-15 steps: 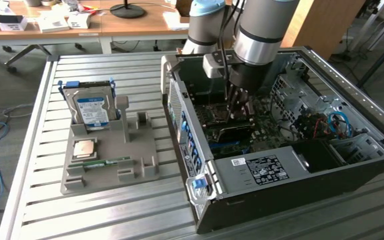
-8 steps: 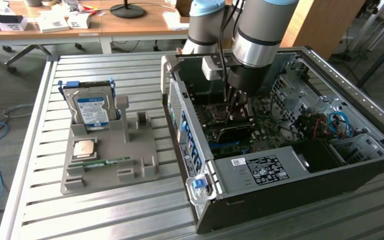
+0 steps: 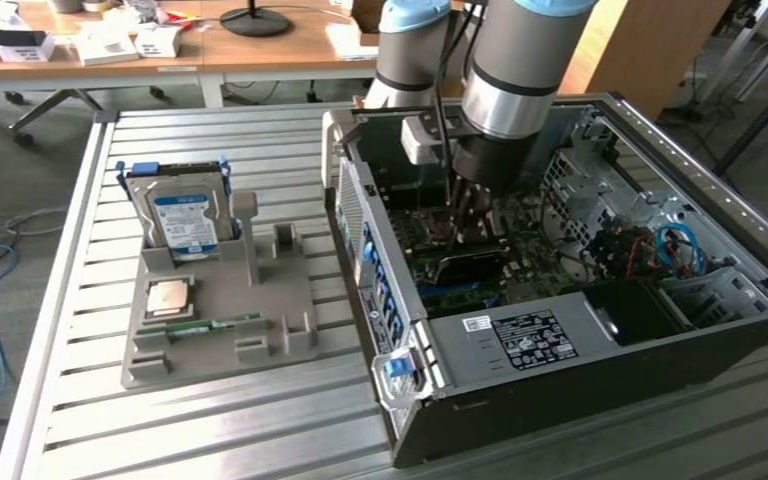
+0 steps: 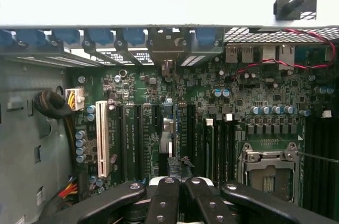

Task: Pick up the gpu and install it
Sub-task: 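Press down on the gpu until it lock into place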

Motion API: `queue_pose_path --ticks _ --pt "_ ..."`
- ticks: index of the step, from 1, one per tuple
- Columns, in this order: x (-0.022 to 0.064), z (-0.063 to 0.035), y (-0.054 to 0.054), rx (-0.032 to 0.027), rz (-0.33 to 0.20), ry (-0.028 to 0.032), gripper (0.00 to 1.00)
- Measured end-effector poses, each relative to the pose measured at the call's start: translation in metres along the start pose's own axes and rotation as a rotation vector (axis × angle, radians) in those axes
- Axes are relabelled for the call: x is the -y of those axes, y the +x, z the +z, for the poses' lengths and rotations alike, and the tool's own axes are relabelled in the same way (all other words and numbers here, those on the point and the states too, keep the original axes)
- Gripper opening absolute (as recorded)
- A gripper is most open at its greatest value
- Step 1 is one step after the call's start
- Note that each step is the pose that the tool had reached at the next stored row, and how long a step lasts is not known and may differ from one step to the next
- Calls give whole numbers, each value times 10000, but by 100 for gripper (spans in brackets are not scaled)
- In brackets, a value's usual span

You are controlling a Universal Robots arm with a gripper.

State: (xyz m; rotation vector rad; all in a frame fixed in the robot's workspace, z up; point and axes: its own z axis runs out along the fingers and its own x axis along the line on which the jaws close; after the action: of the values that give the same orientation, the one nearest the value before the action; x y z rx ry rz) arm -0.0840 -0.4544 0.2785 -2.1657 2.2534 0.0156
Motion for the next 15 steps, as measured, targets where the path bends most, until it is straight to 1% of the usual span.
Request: queue_pose_path --ticks 4,15 --pt "-18 21 0 0 0 0 11" --pt "-33 56 1 1 0 0 11"
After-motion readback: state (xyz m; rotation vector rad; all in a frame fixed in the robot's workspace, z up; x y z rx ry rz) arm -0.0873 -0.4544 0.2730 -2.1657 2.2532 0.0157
